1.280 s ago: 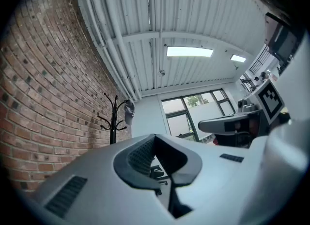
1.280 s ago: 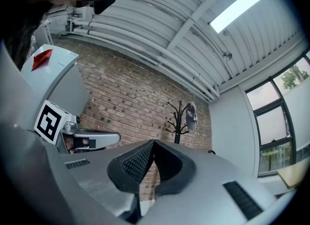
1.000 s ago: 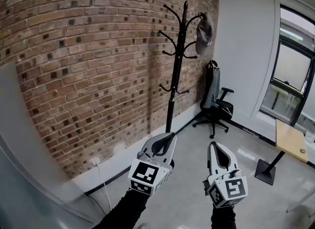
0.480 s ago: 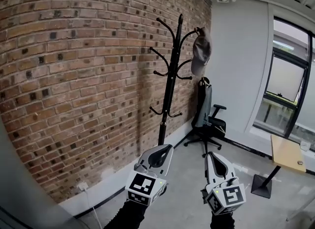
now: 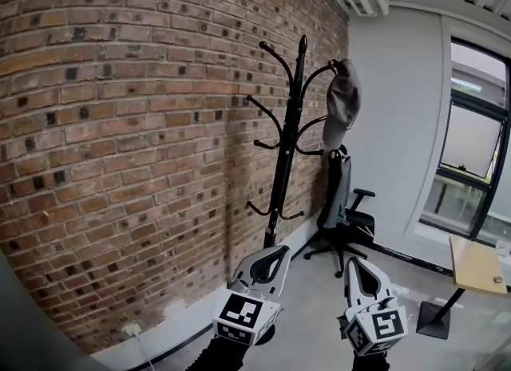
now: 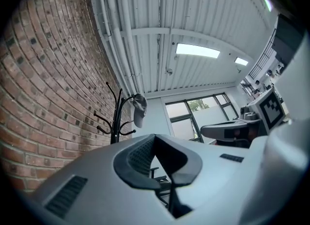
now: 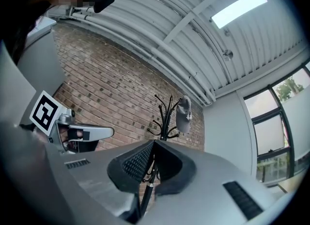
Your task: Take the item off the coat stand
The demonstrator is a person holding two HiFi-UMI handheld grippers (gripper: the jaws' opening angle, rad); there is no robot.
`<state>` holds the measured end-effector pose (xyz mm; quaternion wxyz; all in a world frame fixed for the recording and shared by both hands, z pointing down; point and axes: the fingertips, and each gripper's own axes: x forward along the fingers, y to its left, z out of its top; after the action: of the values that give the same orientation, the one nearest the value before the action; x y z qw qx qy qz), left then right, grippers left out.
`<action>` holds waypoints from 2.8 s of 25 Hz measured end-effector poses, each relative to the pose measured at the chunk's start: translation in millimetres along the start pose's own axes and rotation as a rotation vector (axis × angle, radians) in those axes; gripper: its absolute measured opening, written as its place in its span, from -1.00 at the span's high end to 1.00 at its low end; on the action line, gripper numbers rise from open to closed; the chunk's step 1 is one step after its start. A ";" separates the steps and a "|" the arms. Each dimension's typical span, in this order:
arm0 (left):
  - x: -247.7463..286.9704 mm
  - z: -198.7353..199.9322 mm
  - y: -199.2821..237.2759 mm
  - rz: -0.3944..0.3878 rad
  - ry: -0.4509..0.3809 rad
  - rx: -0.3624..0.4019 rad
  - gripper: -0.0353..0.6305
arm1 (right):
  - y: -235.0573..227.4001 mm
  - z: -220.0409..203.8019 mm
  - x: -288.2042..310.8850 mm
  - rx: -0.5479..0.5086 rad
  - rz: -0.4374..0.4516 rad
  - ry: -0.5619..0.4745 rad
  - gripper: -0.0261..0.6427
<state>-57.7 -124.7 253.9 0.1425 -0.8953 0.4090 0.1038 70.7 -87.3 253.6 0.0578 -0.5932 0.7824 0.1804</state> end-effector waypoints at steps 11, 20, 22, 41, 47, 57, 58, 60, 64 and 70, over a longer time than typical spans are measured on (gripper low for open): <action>86.0 -17.2 18.9 0.039 0.019 0.031 0.87 | -52.3 -11.1 74.3 0.027 0.039 -0.026 0.89; 149.7 -18.5 40.2 0.154 -0.002 0.066 0.88 | -108.8 -12.0 136.6 0.007 0.118 -0.080 0.89; 160.0 -22.1 43.9 0.173 0.001 0.071 0.87 | -115.9 -13.7 146.0 0.007 0.135 -0.090 0.89; 244.0 -24.6 108.0 0.127 -0.044 0.112 0.87 | -151.3 9.1 242.3 -0.026 0.119 -0.207 0.89; 272.6 -9.0 121.0 0.094 -0.084 0.146 0.88 | -169.4 40.4 265.5 -0.003 0.096 -0.298 0.56; 302.3 -2.9 131.6 0.062 -0.114 0.140 0.87 | -199.9 97.8 309.9 0.031 0.114 -0.373 0.12; 305.3 -2.1 133.8 0.062 -0.115 0.138 0.87 | -202.8 102.1 314.0 0.037 0.113 -0.378 0.12; 311.3 2.0 138.2 0.065 -0.119 0.142 0.87 | -207.6 108.5 321.7 0.044 0.111 -0.386 0.12; 321.0 15.6 143.7 0.064 -0.132 0.166 0.87 | -208.7 111.1 337.0 0.044 0.128 -0.387 0.12; 325.5 16.0 149.5 0.066 -0.143 0.167 0.88 | -208.5 111.4 350.7 0.066 0.134 -0.377 0.13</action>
<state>36.9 -441.5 115.0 0.2418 -0.8568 0.4342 0.1375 153.3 -414.6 -1.1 0.2107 -0.4933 0.8009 0.2662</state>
